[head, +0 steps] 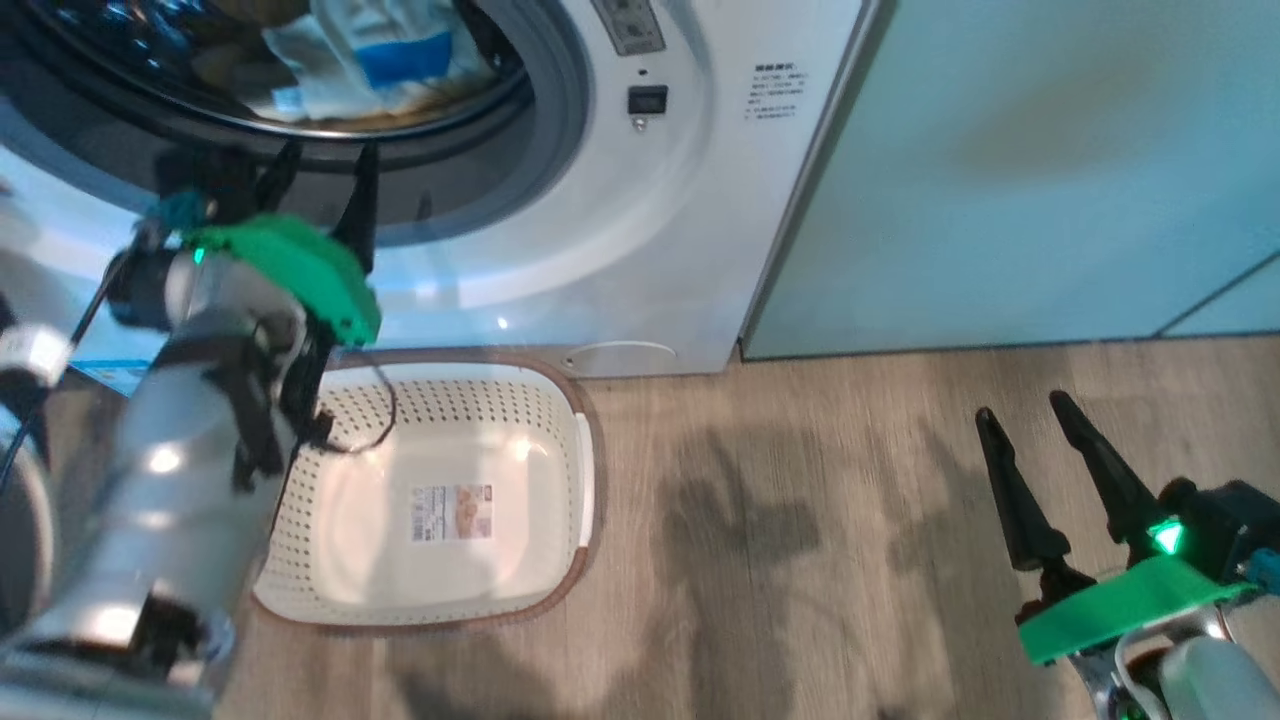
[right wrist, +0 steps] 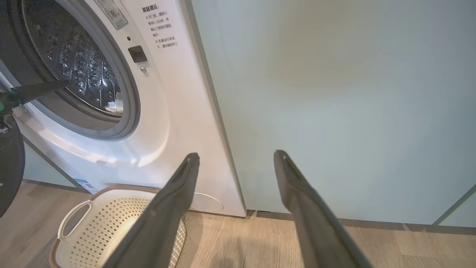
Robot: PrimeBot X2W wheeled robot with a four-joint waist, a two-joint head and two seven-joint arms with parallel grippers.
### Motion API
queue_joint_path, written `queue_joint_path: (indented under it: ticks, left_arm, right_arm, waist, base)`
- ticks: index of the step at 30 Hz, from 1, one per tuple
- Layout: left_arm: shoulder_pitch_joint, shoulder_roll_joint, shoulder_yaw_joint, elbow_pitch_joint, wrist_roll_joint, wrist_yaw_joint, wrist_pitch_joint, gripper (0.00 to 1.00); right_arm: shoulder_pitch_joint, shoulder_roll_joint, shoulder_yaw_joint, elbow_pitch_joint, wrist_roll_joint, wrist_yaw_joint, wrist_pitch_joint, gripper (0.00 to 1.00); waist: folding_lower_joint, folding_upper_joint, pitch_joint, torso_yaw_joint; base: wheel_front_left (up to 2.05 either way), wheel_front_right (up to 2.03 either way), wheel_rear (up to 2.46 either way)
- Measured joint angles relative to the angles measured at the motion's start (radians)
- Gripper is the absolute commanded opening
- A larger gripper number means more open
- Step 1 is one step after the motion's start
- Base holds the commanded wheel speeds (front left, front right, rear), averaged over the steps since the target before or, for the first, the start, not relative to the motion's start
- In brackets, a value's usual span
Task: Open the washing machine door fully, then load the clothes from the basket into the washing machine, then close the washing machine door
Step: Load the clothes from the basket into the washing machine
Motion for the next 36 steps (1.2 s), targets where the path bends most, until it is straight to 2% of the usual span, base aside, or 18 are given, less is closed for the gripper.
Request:
queue_joint_path:
  ticks: [4,15,26,36]
  left_arm:
    - [0.137,0.027,0.031,-0.117,-0.013,0.0,0.0,1.0]
    - [0.458,0.027,0.128,-0.388,-0.019,0.0,0.0,1.0]
    - [0.646,0.003,0.206,-0.528,-0.006,0.0,-0.001,1.0]
    - [0.755,-0.006,0.238,-0.58,-0.001,0.0,-0.001,1.0]
  right_arm:
    - [0.025,0.0,-0.008,0.0,0.0,0.0,0.0,1.0]
    - [0.084,0.0,-0.031,-0.002,0.0,0.0,0.0,1.0]
    - [0.148,0.0,-0.049,-0.002,-0.002,0.0,0.0,1.0]
    - [0.201,0.001,-0.066,0.002,-0.002,0.0,0.0,1.0]
  waist:
    - [0.0,0.0,-0.037,0.016]
    - [0.0,0.0,-0.125,0.049]
    - [0.0,0.0,-0.21,0.057]
    - [0.0001,0.0,-0.276,0.066]
  base:
    - [0.0,0.0,0.0]
    - [0.0,0.0,0.0]
    - [0.0,0.0,0.0]
    - [0.0,0.0,0.0]
